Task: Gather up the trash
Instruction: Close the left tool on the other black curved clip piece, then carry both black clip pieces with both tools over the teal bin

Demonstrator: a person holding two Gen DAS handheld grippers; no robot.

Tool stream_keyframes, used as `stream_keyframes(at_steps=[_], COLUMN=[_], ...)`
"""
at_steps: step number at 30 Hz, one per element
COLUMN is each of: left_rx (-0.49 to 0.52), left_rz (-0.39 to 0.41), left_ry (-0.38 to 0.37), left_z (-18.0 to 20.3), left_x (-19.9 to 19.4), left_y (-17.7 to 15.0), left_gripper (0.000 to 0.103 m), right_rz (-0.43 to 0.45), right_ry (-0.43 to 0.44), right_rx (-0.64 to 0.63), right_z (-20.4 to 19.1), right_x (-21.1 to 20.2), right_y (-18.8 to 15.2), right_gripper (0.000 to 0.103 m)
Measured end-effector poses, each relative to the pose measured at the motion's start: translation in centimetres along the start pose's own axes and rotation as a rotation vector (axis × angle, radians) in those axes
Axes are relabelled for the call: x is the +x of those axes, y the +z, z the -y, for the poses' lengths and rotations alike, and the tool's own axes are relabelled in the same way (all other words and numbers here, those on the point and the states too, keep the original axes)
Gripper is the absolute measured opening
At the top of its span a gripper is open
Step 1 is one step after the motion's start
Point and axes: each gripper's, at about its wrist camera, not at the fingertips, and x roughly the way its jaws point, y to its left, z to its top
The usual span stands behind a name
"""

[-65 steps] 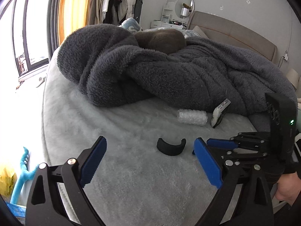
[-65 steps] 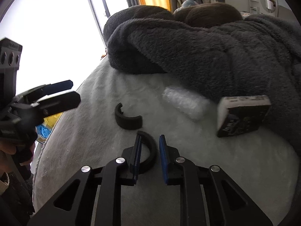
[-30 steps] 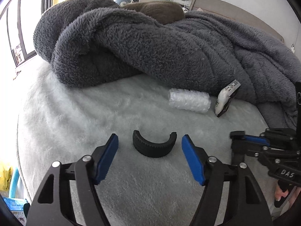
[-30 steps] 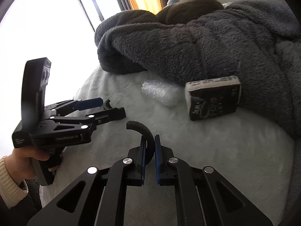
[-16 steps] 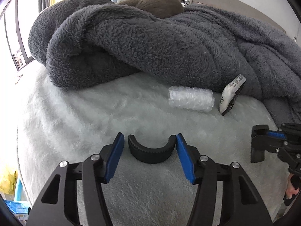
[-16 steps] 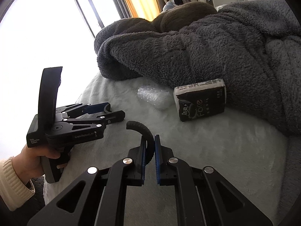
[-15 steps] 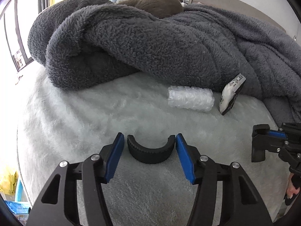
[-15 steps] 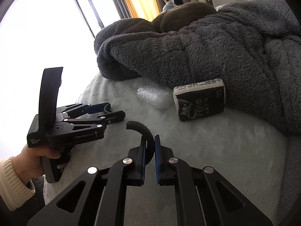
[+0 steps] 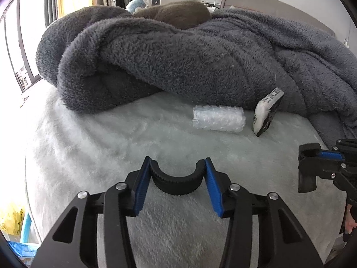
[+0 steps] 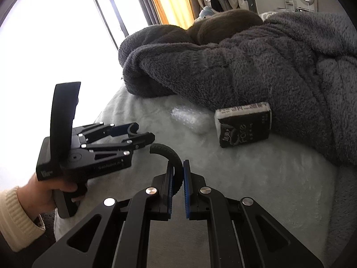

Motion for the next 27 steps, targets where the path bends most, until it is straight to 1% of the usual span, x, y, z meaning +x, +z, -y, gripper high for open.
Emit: stream_keyframes(at_steps=[6,10,13,19,23,27], left_rx=[-0.053,-0.037,-0.023,-0.046,-0.062,-0.084], left_rz=[0.041,0.059,0.066,0.074,0.073,0.072], left_ry=[0.007,0.01,0.016,0.032,0.052,0.076], left_z=[-1.1,-1.1,-1.0,-1.3,-2.1,-3.2], left_x=[-1.8,-3.5,-4.3,-6.5,-8.3,-9.9], left_y=[-0.6,-1.5,-1.8,-3.3,-4.9,-6.2], left_gripper=[0.049,0.049,0.048,0.048,0.048,0.048], right_rz=[0.017,0.032,0.044,0.061,0.045,0.051], right_ry=[0.009,0.009,0.005,0.0,-0.012,-0.014], right_rx=[-0.006,-0.008,0.003,0.055,0.036,0.041], right_z=[-1.6,-2.4,-2.5,-2.2,-2.9,-3.5], right_x=[-0.8,-1.9,-2.8,-3.7,-3.9,-4.7], right_y=[0.5,0.5,0.3,-0.5,-1.3,-1.8], right_gripper=[0.008,0.009,0.009,0.009,0.009,0.009])
